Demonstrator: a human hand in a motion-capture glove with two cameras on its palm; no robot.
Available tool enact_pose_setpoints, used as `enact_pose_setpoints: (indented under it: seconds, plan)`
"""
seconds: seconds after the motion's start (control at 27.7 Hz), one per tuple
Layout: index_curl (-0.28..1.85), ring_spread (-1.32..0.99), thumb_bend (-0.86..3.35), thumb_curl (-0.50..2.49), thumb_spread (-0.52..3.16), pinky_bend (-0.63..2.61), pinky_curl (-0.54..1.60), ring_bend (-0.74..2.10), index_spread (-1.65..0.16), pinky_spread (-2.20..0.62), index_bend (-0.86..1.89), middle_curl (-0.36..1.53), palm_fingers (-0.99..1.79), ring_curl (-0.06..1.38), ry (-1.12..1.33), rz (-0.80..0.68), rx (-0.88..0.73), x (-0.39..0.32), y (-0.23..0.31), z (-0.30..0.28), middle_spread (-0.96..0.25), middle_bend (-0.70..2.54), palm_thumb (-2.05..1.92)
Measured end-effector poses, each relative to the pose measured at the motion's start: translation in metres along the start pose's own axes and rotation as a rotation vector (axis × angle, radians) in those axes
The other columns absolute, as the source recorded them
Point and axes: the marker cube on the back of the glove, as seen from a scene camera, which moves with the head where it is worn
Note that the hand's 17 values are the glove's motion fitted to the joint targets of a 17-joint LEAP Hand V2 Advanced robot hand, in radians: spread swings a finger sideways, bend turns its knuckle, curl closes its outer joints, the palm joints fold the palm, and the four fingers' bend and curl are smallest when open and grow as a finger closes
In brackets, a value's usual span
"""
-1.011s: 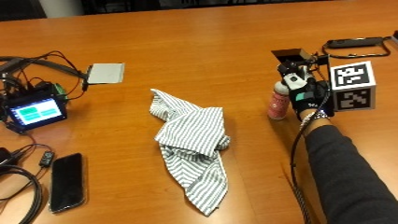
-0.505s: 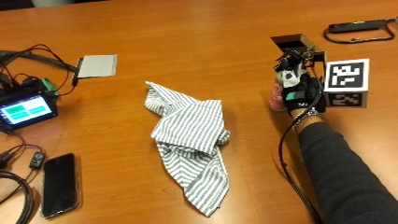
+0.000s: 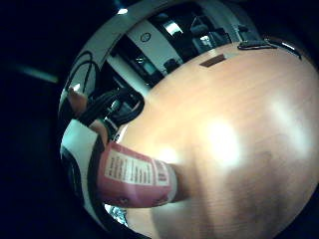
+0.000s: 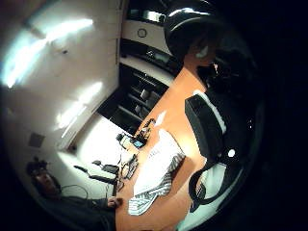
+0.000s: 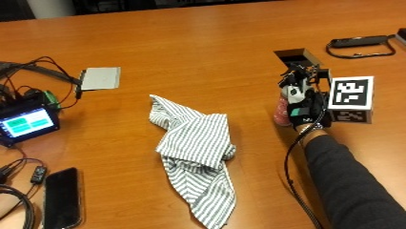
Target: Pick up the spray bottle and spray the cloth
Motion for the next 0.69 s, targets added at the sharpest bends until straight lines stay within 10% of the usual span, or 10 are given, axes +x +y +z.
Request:
enact_pose_setpoints:
  seconds: [0.69]
  plan:
    - [0.48,-0.16,0.00,0.20,1.48,0.40,0.37,0.60,-0.27,-0.21,0.19,0.50,1.40,0.46,-0.004,-0.108,-0.373,-0.088,-0.018,0.001,-0.19,0.51,0.61]
